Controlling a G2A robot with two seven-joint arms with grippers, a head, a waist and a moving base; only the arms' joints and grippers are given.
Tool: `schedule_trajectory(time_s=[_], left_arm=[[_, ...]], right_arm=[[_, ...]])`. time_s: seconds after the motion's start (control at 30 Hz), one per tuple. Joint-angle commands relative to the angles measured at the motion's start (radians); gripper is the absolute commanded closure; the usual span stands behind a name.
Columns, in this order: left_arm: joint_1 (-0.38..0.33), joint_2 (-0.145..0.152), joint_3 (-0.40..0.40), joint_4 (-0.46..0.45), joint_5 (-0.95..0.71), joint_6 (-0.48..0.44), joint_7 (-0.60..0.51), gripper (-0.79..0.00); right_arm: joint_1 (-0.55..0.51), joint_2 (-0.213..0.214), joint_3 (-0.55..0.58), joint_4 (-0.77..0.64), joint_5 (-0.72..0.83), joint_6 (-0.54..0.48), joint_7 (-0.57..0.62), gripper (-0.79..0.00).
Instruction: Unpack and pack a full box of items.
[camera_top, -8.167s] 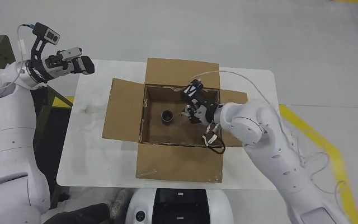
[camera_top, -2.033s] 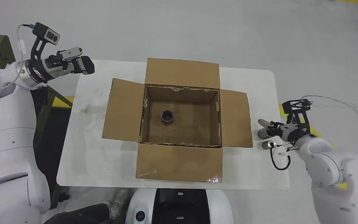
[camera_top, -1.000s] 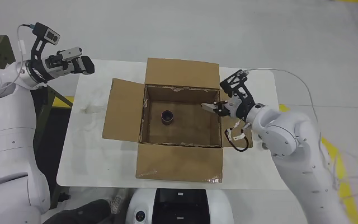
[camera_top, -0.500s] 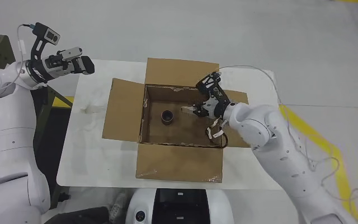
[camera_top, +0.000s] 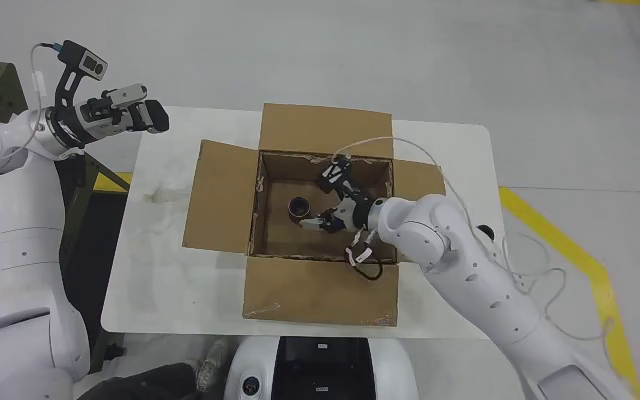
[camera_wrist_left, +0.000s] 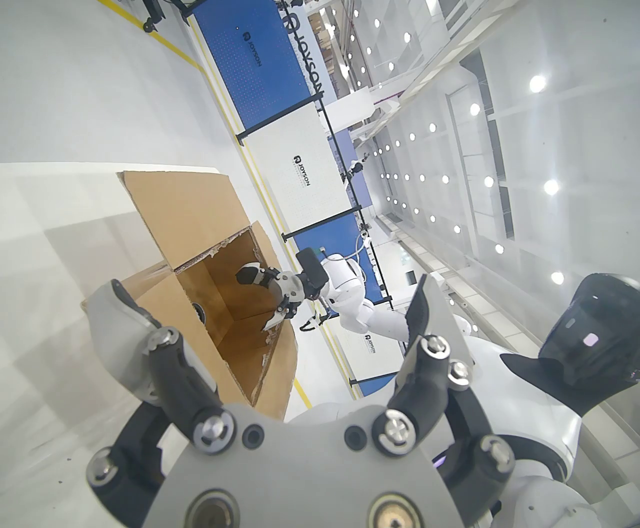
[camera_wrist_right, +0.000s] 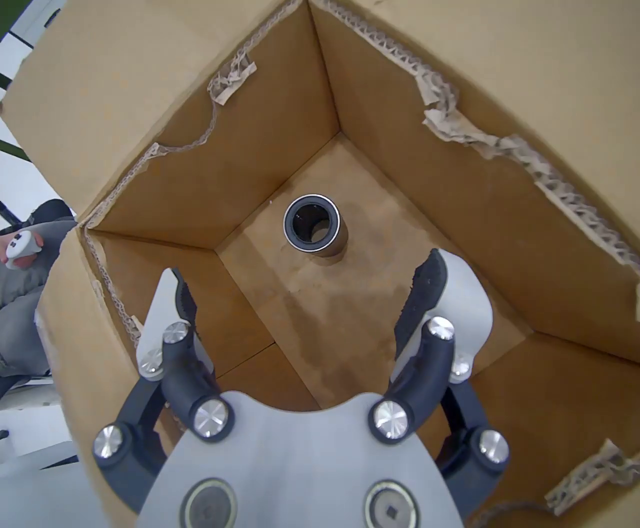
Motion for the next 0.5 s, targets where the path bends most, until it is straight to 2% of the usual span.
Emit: schedule_trajectory(time_s=[0.0, 0.47], left_arm=[[0.000, 0.000, 0.000, 0.000, 0.000, 0.000, 0.000, -0.785], [0.000, 0.000, 0.000, 0.000, 0.000, 0.000, 0.000, -0.785]], right_arm=[[0.014, -0.007, -0.021, 0.027, -0.003, -0.003, -0.002, -0.785], [0.127, -0.067, -0.128, 0.214, -0.021, -0.024, -0.034, -0.785]])
